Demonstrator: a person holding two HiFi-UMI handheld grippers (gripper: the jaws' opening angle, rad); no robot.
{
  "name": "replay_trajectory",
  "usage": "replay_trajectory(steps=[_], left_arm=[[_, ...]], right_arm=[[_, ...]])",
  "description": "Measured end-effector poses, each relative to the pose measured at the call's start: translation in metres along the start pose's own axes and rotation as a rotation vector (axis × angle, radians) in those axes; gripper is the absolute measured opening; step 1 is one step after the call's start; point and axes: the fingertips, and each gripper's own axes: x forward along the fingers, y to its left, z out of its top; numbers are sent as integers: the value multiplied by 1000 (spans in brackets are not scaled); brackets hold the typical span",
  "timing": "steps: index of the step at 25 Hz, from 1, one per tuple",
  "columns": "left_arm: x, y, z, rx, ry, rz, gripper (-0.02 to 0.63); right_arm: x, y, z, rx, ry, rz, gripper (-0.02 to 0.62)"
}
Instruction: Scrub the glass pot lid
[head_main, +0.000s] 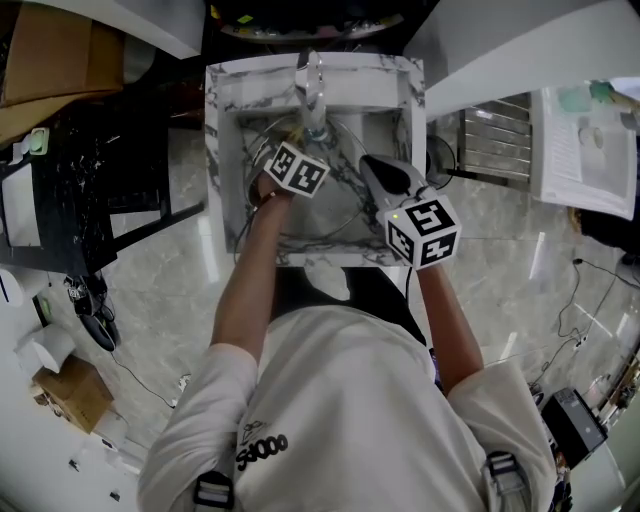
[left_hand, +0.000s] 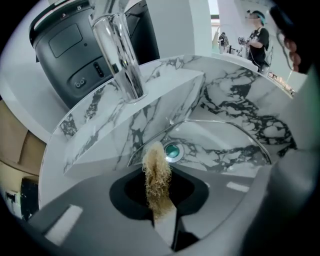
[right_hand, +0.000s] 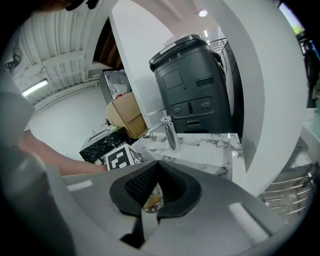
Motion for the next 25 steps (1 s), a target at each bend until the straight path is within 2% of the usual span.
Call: replay_trajectory(steps=[6, 13, 20, 25], left_arm=[[0, -28, 23, 84, -44, -45, 58], [-6, -70, 27, 195, -63, -122, 58], [-16, -107, 36, 280, -123, -221, 58], [-21, -122, 31, 320, -121, -262, 58]], right_arm=[[-8, -11, 0, 14, -11, -16, 5], [-13, -15, -2, 17, -18, -22, 5], [-17, -12, 2, 12, -41, -28, 5], [-22, -10, 0, 15, -45, -34, 5]])
